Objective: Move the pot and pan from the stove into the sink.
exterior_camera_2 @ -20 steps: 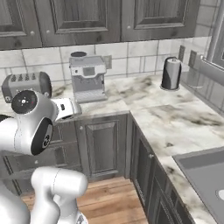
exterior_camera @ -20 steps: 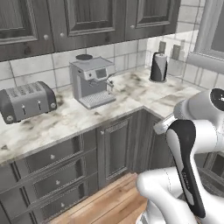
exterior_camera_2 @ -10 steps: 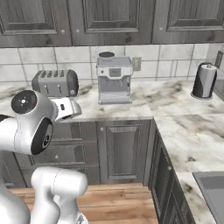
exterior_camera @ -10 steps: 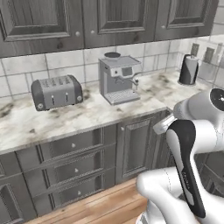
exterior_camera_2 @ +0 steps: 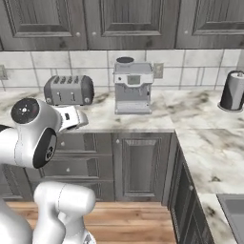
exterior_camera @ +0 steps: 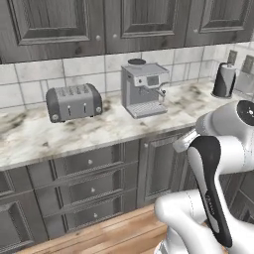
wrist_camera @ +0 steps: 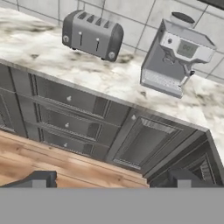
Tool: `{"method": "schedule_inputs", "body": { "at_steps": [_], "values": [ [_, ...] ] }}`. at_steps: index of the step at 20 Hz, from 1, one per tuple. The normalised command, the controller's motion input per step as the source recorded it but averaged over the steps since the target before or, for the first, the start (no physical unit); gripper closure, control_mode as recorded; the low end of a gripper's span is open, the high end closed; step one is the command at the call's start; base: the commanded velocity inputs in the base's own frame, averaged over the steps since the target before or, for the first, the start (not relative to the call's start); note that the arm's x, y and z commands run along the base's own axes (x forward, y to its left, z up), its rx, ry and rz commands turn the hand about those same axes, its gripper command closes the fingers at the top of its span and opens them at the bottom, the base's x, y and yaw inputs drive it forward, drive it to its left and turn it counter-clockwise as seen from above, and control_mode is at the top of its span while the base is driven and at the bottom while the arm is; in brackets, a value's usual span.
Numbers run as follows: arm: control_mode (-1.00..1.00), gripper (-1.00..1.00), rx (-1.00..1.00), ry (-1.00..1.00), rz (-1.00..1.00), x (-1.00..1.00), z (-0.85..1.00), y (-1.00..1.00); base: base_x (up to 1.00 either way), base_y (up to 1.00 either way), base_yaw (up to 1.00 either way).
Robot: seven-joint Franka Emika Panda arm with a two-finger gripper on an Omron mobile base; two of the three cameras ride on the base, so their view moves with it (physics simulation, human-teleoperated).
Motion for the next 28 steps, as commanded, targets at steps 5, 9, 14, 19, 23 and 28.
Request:
{"method": "schedule_inputs", "body": {
  "at_steps": [5,9,14,19,23,28],
  "values": [
    [1.00,-1.00,0.00,0.00,0.00,0.00,0.00,0.00,-0.03,0.07,0.23],
    [1.00,-1.00,0.00,0.00,0.00,0.00,0.00,0.00,-0.08,0.02,0.08],
    [1.00,-1.00,0.00,0.00,0.00,0.00,0.00,0.00,0.00,0.36,0.06],
    [1.00,-1.00,0.00,0.00,0.00,0.00,0.00,0.00,0.00,0.69,0.09],
    [1.00,-1.00,0.00,0.00,0.00,0.00,0.00,0.00,0.00,0.79,0.08],
    [1.00,-1.00,0.00,0.00,0.00,0.00,0.00,0.00,0.00,0.85,0.08]
  ]
}}
